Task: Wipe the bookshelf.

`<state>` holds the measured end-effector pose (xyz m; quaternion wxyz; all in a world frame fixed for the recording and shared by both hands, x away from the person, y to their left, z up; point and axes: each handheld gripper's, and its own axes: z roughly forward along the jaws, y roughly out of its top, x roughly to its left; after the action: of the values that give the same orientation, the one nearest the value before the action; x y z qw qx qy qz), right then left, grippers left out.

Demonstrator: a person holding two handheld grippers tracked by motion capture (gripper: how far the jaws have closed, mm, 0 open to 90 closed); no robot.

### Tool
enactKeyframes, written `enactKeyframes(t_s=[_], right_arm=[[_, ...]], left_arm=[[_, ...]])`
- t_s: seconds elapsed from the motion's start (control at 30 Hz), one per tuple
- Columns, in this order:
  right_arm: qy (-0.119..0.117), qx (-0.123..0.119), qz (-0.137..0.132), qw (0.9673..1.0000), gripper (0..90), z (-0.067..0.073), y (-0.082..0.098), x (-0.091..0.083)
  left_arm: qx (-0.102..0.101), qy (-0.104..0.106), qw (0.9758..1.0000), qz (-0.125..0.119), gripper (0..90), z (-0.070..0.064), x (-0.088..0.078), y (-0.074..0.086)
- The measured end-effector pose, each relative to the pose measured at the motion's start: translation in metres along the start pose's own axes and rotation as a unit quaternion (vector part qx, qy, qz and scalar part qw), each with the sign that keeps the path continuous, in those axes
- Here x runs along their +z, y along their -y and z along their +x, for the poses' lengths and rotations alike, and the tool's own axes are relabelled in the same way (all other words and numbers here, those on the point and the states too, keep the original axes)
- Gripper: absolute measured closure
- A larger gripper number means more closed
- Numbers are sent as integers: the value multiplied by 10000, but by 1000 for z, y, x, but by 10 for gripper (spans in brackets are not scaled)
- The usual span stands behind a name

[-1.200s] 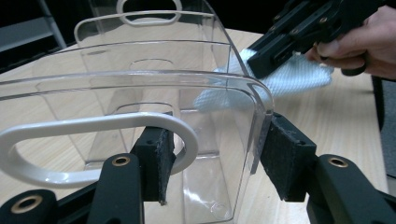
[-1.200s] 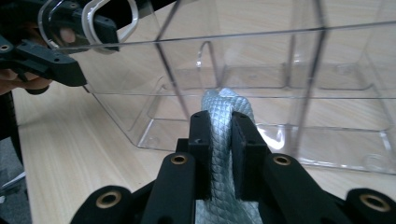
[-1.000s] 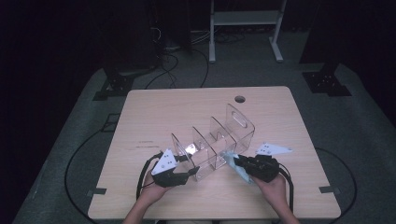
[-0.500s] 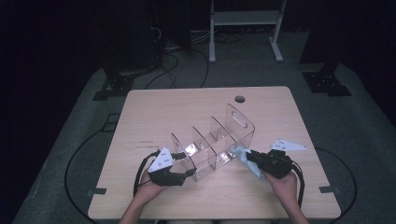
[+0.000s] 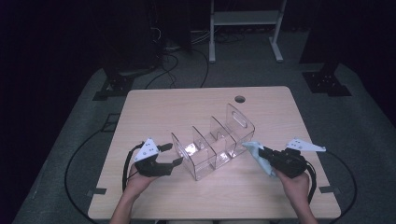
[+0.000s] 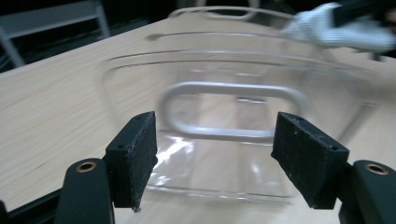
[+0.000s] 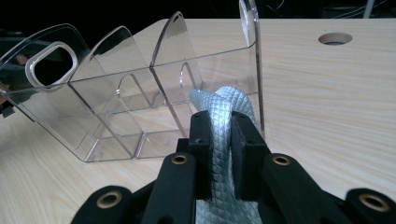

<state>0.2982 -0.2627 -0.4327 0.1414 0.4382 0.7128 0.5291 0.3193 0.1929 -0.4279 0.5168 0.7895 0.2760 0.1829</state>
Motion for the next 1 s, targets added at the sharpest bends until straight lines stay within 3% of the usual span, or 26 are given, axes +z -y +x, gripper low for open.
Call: enactKeyframes(t_s=[0.17, 0.23, 0.4, 0.53, 0.57, 0.6, 0.63, 0.67, 0.9, 1.0], right_arm=[[-4, 18, 11, 10000, 798, -2, 0, 2], [10, 5, 8, 10000, 798, -3, 0, 3], [-21, 24, 29, 10000, 798, -3, 1, 4], [-50, 47, 47, 10000, 797, -3, 1, 7], [-55, 32, 50, 10000, 797, -2, 1, 7], [-49, 16, 54, 10000, 797, -2, 1, 8], [-52, 22, 55, 10000, 797, -2, 1, 8], [-51, 30, 50, 10000, 797, -2, 1, 8], [-75, 17, 46, 10000, 797, -1, 1, 7], [-121, -28, 14, 9999, 797, 3, 0, 4]], left_arm=[[-242, -145, 9996, 35, 241, 16, 14, -2], [-324, -256, 9991, 35, 182, 19, 18, -2], [-403, -316, 9987, 38, 180, 21, 26, -2], [-285, -504, 9982, 132, 250, 18, 33, -6], [-276, -531, 9981, 131, 290, 17, 34, -7], [-272, -548, 9980, 130, 384, 16, 35, -7], [-262, -675, 9973, 120, 384, 14, 36, -7], [-398, -736, 9965, 14, 456, 15, 34, -5], [-421, -701, 9966, -53, 475, 14, 31, -2], [-385, -629, 9973, -37, 475, 12, 21, 2]])
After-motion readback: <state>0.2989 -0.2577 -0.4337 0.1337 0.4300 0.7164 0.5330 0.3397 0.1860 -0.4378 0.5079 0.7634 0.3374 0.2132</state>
